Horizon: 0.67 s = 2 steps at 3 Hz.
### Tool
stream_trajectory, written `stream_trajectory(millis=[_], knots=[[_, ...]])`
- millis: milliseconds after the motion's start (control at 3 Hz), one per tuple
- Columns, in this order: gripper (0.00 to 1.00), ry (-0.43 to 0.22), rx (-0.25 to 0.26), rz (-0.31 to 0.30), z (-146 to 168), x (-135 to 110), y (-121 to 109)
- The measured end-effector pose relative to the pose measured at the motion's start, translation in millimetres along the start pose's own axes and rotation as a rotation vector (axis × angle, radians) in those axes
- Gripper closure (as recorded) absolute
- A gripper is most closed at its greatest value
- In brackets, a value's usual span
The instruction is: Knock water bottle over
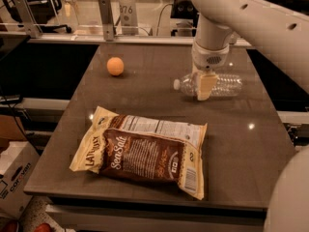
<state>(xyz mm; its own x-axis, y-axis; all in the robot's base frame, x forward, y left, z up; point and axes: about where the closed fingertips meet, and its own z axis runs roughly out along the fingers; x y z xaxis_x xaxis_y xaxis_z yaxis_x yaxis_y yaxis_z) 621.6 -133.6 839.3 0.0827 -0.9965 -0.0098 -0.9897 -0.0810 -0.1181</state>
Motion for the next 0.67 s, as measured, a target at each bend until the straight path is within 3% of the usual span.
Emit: stream_trajectory(millis=[333, 667], knots=[[0.0, 0.011, -0.009, -0.011, 4.0, 0.7, 1.9], [0.0, 0.011, -0.009, -0.011, 4.0, 0.7, 1.9]])
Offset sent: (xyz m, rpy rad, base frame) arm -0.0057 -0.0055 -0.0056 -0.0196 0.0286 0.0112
